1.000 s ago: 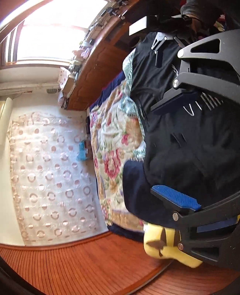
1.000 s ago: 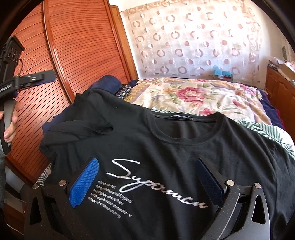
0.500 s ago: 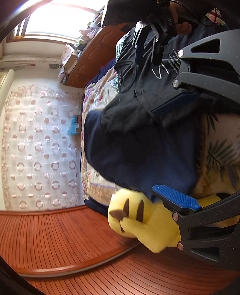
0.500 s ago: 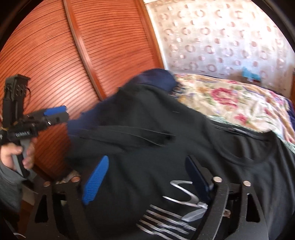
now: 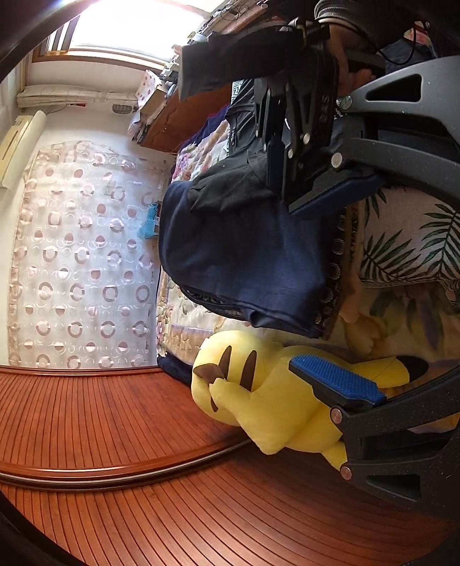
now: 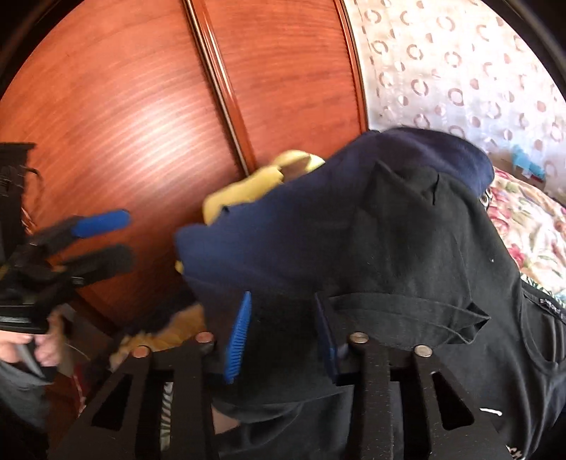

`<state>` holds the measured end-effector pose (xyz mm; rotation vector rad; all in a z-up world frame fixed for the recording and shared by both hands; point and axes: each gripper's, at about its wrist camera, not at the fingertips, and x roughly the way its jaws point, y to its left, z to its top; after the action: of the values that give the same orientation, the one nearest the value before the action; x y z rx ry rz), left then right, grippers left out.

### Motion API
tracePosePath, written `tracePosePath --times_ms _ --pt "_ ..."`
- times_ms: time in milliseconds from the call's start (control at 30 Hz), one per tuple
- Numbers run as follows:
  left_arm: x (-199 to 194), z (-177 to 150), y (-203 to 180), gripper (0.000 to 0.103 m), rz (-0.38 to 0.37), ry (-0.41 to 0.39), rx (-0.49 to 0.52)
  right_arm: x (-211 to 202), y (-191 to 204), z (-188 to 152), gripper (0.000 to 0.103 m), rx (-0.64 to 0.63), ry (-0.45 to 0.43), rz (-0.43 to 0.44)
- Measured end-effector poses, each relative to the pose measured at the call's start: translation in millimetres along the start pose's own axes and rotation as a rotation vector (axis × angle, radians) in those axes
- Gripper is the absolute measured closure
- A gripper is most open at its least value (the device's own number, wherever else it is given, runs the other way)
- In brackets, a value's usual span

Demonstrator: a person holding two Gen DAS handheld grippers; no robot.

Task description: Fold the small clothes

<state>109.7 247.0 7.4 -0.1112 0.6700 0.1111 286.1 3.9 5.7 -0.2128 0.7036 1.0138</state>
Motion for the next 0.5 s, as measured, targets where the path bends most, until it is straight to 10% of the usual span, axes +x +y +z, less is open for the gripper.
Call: tracePosePath --times_ms 100,500 --pt "-1.0 -1.9 -1.4 0.024 -0.008 -0.001 -0.002 7.2 -5.4 -1.2 0.097 -0.002 -0.002 -0.013" --pt "16.5 1.5 -43.3 0.024 -0.074 0.013 0.049 -54.5 -28.9 -49.6 0.100 0.049 -0.113 -0.020"
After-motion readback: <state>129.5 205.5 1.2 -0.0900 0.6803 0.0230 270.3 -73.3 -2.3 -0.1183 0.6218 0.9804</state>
